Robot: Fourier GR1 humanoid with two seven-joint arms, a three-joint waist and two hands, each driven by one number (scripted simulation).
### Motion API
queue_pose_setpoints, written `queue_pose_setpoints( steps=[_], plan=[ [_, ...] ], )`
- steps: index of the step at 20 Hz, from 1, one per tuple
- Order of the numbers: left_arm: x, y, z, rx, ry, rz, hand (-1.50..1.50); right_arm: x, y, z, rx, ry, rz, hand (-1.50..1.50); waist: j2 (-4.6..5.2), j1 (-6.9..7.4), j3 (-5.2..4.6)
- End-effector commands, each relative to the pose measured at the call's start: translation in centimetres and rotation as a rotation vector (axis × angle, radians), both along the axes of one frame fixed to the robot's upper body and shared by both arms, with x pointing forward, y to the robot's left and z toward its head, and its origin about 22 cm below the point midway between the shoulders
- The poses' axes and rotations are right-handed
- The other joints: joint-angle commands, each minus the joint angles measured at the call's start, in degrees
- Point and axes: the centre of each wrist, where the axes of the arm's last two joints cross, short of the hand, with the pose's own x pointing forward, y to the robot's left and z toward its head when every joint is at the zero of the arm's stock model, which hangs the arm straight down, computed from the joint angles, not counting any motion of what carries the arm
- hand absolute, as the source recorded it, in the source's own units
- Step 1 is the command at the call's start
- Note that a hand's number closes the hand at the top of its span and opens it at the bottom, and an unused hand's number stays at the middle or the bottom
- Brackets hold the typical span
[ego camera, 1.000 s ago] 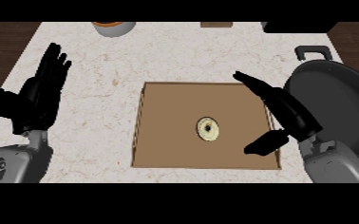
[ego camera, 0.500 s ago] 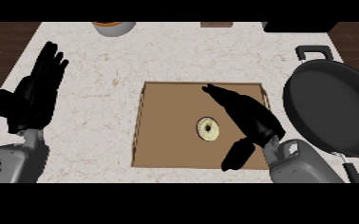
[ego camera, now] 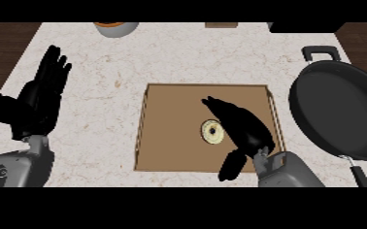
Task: Pick the cupcake from the tray and place it in the pot
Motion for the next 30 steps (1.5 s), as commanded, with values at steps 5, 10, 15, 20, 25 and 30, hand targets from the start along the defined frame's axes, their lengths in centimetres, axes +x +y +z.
queue_pose_setpoints(
  steps=[5, 10, 15, 20, 25, 30],
  plan=[
    [-0.1, 1.8, 1.7, 0.006, -0.011, 0.007, 0.0, -0.7, 0.8, -0.5, -0.054, 0.008, -0.035, -1.5, -0.02, -0.01, 0.01],
    [-0.1, 1.4, -0.6, 0.006, 0.013, -0.003, 0.0, 0.4, 0.7, -1.5, -0.053, -0.003, -0.028, -1.5, 0.0, -0.02, 0.01],
    [-0.7, 0.8, -1.8, 0.015, 0.0, 0.0, 0.0, 2.5, 1.0, -4.3, -0.086, 0.004, -0.051, -1.5, 0.04, 0.09, 0.01],
    [0.9, 1.6, 0.7, 0.005, 0.018, 0.006, 0.0, 1.4, 1.2, -6.6, -0.091, 0.02, -0.057, -1.5, 0.02, -0.09, 0.01],
    [0.4, 0.1, -2.5, -0.004, 0.003, -0.012, 0.0, 2.4, 0.3, -7.1, -0.139, -0.036, 0.108, 1.5, 0.11, -0.08, 0.0],
    [-0.2, 2.4, -1.3, -0.009, 0.008, 0.0, 0.0, 2.8, 1.0, -8.0, -0.123, -0.05, 0.109, 1.5, 0.04, 0.03, 0.0]
  ],
)
